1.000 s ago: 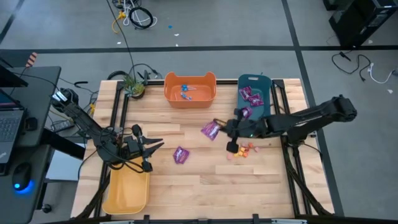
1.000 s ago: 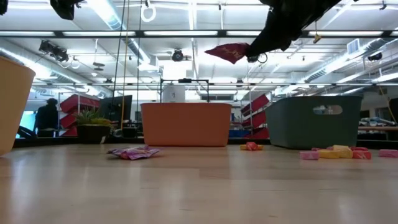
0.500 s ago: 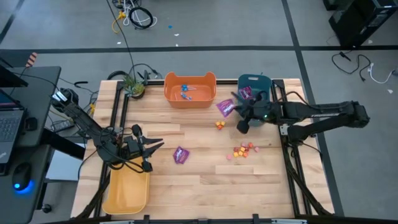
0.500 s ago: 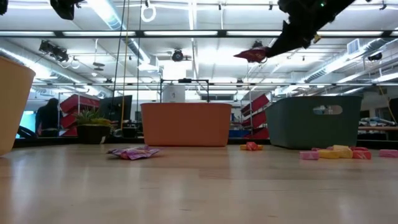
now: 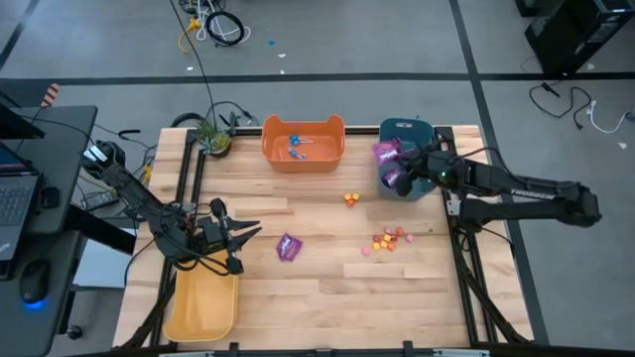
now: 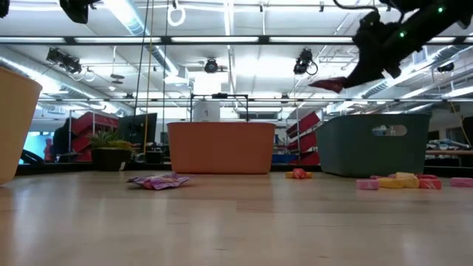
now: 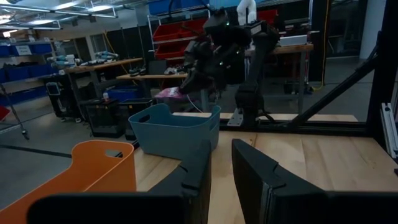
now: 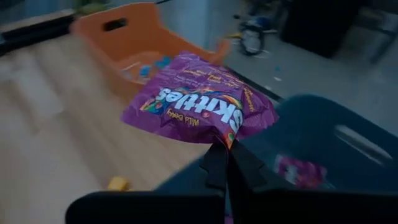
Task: Sort candy
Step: Put the right purple candy into the blue bin, then put the purple candy into the blue bin
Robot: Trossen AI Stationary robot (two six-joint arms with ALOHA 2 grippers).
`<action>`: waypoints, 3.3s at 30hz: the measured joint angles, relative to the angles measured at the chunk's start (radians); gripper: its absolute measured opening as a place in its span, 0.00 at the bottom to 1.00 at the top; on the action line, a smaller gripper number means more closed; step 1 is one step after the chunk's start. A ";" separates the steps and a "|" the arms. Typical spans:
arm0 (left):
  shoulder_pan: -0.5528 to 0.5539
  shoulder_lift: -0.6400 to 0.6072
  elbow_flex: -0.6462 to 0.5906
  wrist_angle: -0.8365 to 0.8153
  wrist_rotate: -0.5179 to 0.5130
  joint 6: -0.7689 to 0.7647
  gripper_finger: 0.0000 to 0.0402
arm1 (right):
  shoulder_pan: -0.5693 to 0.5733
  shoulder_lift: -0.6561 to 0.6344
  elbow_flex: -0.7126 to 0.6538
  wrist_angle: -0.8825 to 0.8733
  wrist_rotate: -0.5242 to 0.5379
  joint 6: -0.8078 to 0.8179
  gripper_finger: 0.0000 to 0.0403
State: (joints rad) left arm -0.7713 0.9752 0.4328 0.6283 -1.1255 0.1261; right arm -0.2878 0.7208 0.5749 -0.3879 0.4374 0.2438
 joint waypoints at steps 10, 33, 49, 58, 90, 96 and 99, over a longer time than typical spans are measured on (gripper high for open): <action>0.000 0.000 0.000 -0.019 0.000 0.000 0.17 | -0.162 -0.048 -0.120 -0.012 0.062 0.162 0.00; 0.000 0.000 0.000 -0.019 0.000 -0.003 0.17 | -0.489 0.210 -0.133 -0.039 -0.101 0.112 0.00; 0.000 0.000 0.000 -0.018 0.000 -0.003 0.17 | -0.595 0.390 -0.133 0.108 -0.208 0.042 0.00; 0.000 0.000 0.000 -0.018 0.000 -0.003 0.17 | -0.598 0.406 -0.133 0.180 -0.208 0.031 0.01; 0.000 0.000 0.000 -0.017 -0.027 -0.004 0.17 | -0.569 0.405 0.038 -0.031 -0.230 0.020 0.36; 0.000 0.000 0.000 -0.017 -0.027 -0.004 0.17 | -0.510 0.396 0.112 -0.131 -0.262 0.036 0.37; 0.000 0.000 0.000 -0.017 -0.027 -0.004 0.17 | -0.462 0.365 0.143 -0.138 -0.270 0.041 0.36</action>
State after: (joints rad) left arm -0.7712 0.9752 0.4328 0.6109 -1.1526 0.1219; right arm -0.7500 1.0858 0.7177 -0.5262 0.1669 0.2848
